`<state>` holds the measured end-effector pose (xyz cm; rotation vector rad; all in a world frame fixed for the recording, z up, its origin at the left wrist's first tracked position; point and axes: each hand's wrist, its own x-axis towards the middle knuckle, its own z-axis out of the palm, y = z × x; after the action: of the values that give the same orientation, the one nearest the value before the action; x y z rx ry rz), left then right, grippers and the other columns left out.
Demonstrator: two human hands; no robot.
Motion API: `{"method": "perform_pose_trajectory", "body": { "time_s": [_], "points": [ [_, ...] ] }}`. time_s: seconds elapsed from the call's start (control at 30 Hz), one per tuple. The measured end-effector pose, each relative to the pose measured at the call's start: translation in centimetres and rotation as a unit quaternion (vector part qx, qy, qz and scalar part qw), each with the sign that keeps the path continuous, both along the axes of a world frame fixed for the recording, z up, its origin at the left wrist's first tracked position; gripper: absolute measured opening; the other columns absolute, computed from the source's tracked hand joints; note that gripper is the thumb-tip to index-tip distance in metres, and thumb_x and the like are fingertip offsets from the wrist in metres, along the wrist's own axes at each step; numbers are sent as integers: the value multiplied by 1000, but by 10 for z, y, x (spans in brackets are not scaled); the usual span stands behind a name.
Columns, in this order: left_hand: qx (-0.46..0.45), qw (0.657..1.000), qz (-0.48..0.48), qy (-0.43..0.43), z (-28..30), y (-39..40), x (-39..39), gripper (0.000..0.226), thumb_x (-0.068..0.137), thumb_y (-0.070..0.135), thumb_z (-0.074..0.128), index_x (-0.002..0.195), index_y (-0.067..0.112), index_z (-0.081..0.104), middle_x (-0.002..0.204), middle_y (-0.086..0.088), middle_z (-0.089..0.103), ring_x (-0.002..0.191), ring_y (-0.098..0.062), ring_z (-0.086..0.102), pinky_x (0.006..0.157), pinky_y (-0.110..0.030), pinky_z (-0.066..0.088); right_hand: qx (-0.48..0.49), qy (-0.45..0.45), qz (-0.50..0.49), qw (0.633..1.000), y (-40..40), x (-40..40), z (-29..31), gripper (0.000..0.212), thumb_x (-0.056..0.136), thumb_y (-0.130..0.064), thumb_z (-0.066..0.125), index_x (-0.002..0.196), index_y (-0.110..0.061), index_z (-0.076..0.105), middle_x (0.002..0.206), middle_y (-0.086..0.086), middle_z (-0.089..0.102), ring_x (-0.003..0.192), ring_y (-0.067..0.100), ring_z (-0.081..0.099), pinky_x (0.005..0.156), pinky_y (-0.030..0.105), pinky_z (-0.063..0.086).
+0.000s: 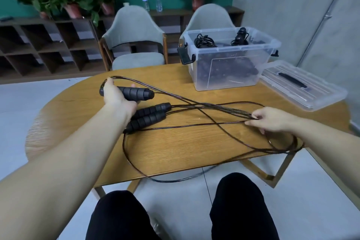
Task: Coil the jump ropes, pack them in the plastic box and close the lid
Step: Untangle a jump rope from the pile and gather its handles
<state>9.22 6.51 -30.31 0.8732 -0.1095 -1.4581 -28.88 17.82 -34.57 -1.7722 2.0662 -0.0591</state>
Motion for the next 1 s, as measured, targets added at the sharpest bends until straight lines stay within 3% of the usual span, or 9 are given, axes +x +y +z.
{"method": "perform_pose_trajectory", "body": {
  "time_s": [0.07,0.2,0.33,0.43,0.53,0.67,0.73,0.9,1.0],
  "points": [
    [-22,999,-40,29,0,5,-2,46,98,41,60,131,14,43,127,-14,58,102,-34,68,83,-53,59,-18,-7,-7,1000,2,-1,-4,45,98,-52,51,73,-15,58,63,0,70,62,13,63,64,28,44],
    [-33,989,-143,8,-3,21,-21,40,95,30,65,125,10,49,126,-18,62,107,-38,67,90,-61,54,-53,-109,-23,992,0,19,5,52,103,-51,38,80,-10,59,68,4,72,68,12,69,72,28,45],
    [-38,962,-268,-28,-3,46,-46,39,91,23,69,123,6,55,110,-16,71,100,-41,72,87,-54,58,-52,-247,-37,967,-5,46,24,45,102,-52,42,80,-13,48,49,2,55,49,20,60,61,35,57],
    [-67,928,-364,-37,-5,62,-64,32,93,24,64,116,4,55,98,-17,74,103,-49,69,92,-59,54,-80,-334,-48,938,-10,68,37,43,100,-54,46,84,-14,47,48,-2,38,42,15,33,41,27,38],
    [-94,915,-390,-33,-4,67,-74,23,94,23,62,109,6,57,95,-14,70,106,-47,69,89,-63,54,-50,-443,-34,894,-12,87,48,42,101,-55,40,87,-17,49,54,-4,30,42,12,17,42,21,13],
    [-112,926,-358,-42,-3,62,-73,27,93,25,63,112,9,54,92,-11,67,106,-49,68,101,-69,43,-13,-567,-26,823,-11,98,63,42,104,-50,35,77,-22,48,57,-2,23,44,10,11,39,16,10],
    [-136,925,-354,-22,2,61,-72,24,93,27,60,109,10,54,91,-10,68,107,-53,66,105,-70,40,34,-560,-4,828,-7,103,65,45,104,-50,32,72,-22,45,57,-3,21,45,9,10,40,16,7],
    [-167,924,-339,54,12,63,-79,20,93,25,58,97,6,55,85,-13,63,103,-46,68,99,-67,46,125,-450,40,883,4,121,53,46,102,-56,35,75,-21,45,59,-4,27,50,13,13,43,25,6],
    [-163,925,-334,76,8,64,-80,17,90,22,59,86,6,56,81,-10,58,78,-30,62,92,-48,53,166,-436,65,882,8,114,47,47,100,-59,37,74,-21,47,60,-3,27,50,14,16,43,25,12]
  ]
}}
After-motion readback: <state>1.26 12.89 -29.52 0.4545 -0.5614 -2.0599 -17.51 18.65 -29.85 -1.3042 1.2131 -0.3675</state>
